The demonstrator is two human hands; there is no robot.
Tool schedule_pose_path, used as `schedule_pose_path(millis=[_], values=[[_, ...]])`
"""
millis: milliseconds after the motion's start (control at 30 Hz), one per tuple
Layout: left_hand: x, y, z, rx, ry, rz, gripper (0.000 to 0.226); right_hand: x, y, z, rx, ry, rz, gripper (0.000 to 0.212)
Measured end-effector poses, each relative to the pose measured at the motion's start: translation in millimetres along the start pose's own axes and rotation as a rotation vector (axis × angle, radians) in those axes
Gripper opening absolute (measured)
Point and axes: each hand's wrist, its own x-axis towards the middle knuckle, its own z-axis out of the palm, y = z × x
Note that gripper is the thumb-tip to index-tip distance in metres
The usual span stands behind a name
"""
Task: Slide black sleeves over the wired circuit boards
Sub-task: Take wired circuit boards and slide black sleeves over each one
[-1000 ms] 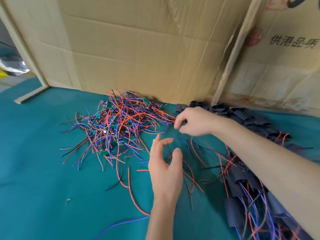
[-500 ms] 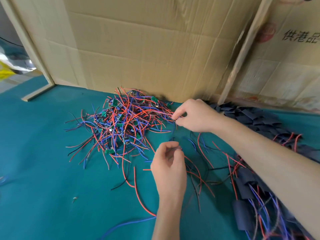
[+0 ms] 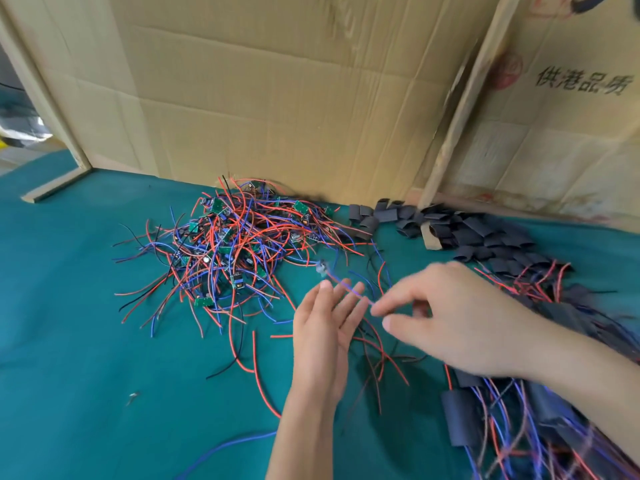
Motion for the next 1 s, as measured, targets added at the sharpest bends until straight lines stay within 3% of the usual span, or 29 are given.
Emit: schedule_pose_path(millis=[167, 300, 333, 400, 500, 567, 700, 900, 1000], values=[[0.5, -1.0, -2.7, 0.033, -0.014, -0.030, 0.020, -38.0, -3.6, 10.3, -0.078, -0.247, -0.005, 0.023], [0.8, -2.2, -4.6, 0.139, -0.068, -0.060, 0.018, -22.9, 2.6, -18.3, 0.133, -0.649, 0.035, 0.024], [0.7, -3.1, -4.9, 0.171, -0.082, -0.063, 0.019, -11.4, 11.5, -26.1, 0.187, -0.679, 0.060, 0.021], [-0.4, -4.9, -4.6, 0.229, -0.112, -0.069, 0.022, 21.1, 47.4, -35.8, 0.186, -0.498, 0.183, 0.014], [-3.2, -6.4, -2.6, 0.285, -0.164, -0.100, 0.023, 70.4, 114.4, -42.6, -0.166, -0.091, 0.402, 0.011], [-4.4, -7.5, -2.0, 0.333, -0.204, -0.101, 0.022, 87.6, 149.0, -39.4, -0.312, -0.057, 0.551, 0.019], [-5.3, -9.6, -2.4, 0.413, -0.288, -0.110, 0.019, 91.7, 178.5, -15.6, -0.368, -0.112, 0.713, 0.049], [-7.2, -7.4, -2.9, 0.485, -0.368, -0.075, 0.031, 85.8, 181.8, -6.7, -0.300, 0.057, 0.737, 0.017], [-8.5, -7.4, -2.0, 0.489, -0.361, -0.057, 0.032, 83.3, 176.0, -13.8, -0.282, 0.116, 0.716, 0.021]])
